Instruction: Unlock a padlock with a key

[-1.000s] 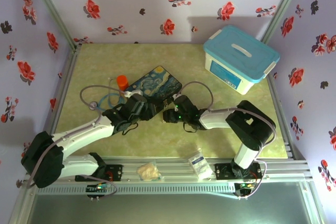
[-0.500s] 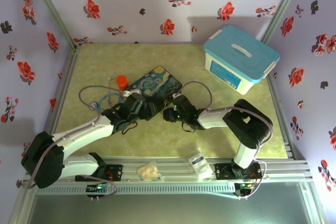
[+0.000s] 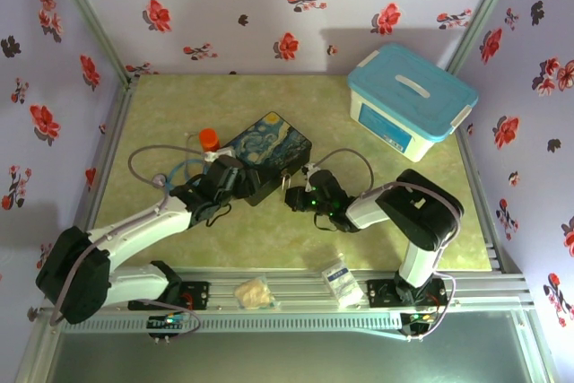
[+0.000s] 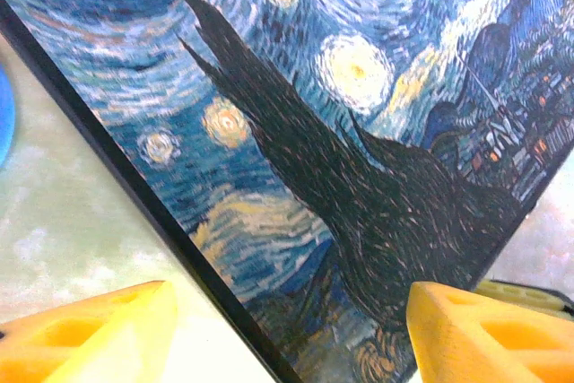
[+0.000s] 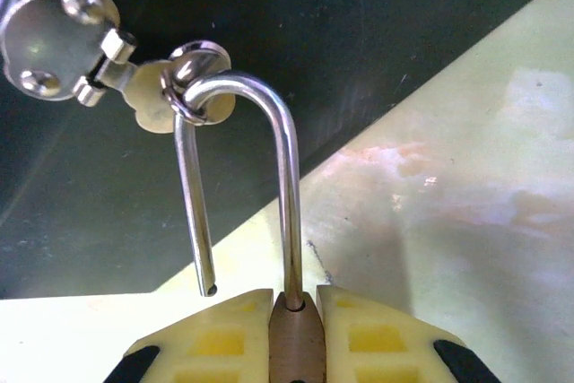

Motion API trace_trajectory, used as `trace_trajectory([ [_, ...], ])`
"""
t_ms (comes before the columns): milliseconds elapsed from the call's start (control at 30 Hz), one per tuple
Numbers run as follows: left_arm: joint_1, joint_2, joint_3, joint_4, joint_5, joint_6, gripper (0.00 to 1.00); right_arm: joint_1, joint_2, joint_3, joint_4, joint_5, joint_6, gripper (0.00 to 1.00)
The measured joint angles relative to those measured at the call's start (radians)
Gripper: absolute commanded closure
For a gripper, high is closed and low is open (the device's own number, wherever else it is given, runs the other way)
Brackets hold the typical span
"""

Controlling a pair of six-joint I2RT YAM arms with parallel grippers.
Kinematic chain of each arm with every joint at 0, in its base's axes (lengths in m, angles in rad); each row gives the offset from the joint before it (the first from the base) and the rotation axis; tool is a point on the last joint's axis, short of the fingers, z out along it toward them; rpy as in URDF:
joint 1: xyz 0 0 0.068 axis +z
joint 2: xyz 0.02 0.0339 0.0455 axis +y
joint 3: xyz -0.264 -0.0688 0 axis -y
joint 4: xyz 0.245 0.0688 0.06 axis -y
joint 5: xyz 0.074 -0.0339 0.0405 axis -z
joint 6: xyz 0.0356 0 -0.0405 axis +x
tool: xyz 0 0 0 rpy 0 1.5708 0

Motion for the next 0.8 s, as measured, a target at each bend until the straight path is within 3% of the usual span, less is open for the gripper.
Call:
trace_trajectory([
  [400,0.028,0.129,0.014,0.106,-0.03,0.04,0.3,-0.023,0.072,-0.092,0.296,-0.029,0.211,0.99],
  [800,0.034,0.246,0.057,0.235,-0.047,0.067,0.36,-0.007,0.229,-0.138,0.664,0.057,0.49,1.0],
])
